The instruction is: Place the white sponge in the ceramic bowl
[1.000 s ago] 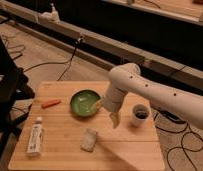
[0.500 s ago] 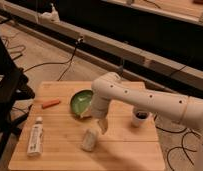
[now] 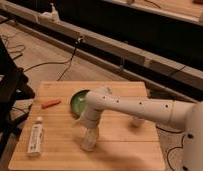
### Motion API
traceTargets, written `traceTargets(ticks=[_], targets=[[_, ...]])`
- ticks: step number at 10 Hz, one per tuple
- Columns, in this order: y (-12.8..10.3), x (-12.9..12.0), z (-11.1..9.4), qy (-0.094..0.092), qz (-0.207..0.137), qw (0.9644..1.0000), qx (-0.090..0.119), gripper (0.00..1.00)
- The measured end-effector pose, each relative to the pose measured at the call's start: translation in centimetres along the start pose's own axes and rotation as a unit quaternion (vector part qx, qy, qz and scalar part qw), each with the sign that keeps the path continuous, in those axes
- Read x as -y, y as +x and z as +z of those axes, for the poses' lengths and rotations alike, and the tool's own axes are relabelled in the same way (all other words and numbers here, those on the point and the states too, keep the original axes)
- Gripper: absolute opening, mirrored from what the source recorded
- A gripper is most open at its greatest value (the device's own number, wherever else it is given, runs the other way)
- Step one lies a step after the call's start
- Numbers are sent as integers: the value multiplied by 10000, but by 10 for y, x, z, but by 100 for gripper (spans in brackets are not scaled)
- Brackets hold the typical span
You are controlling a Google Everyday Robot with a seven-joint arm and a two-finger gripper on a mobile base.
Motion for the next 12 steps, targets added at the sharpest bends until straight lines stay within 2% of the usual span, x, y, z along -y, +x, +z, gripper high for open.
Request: traceTargets(ticks=[5, 9, 12], targets=[[2, -1, 1, -6, -5, 10000, -5, 80], [29, -24, 14, -222, 376, 9990, -137, 80], [38, -31, 27, -256, 539, 9982, -111, 77]])
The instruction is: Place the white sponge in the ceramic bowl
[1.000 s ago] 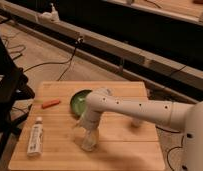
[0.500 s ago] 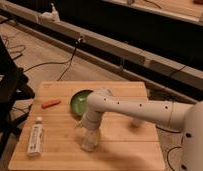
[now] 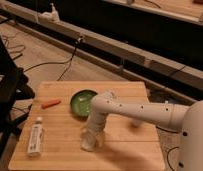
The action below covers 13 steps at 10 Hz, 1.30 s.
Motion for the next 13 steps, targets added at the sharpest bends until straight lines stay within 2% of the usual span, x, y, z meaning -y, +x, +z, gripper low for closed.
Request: traceTargets(ticks=[2, 4, 5, 7, 8, 9, 10, 12, 13], targets=[[1, 2, 15, 63, 48, 9999, 102, 54], [3, 3, 17, 118, 62, 9999, 98, 36], [5, 3, 14, 156, 101, 9998, 71, 26], [9, -1, -1, 283, 466, 9985, 91, 6], [11, -2, -12, 412, 674, 9968, 126, 2], [16, -2, -32, 666, 977, 9928, 191, 0], [21, -3, -43, 822, 1128, 9900, 224, 0], [53, -7, -75, 1269, 1623, 9784, 197, 0], [66, -6, -85, 1386, 1769, 9743, 134, 0]])
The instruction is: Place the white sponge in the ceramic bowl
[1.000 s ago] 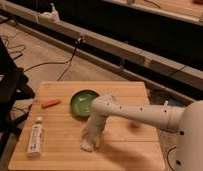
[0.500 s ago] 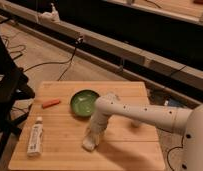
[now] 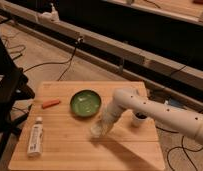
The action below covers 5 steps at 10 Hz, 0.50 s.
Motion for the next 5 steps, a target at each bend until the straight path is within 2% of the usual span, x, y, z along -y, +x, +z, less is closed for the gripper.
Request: traceTargets(ticks=[2, 3, 5], targets=[[24, 27, -18, 288, 231, 9991, -184, 0], [34, 51, -28, 442, 276, 9981, -323, 0], [37, 92, -38, 584, 200, 9969, -480, 0]])
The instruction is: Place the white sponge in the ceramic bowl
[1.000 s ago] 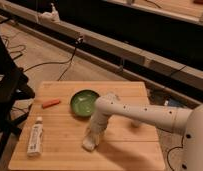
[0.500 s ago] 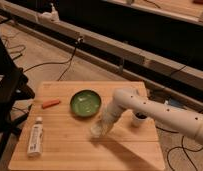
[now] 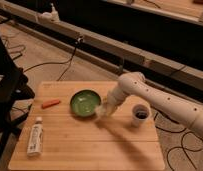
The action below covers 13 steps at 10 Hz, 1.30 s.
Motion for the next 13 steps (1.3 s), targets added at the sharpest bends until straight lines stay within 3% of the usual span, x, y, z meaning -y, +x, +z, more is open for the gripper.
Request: traceTargets(ticks=[2, 6, 8, 13], targets=[[-12, 37, 8, 58, -222, 9997, 33, 4], [-52, 79, 53, -64, -644, 9968, 469, 43], [-71, 90, 67, -143, -846, 9936, 736, 62], [-75, 91, 68, -164, -897, 9926, 801, 66]])
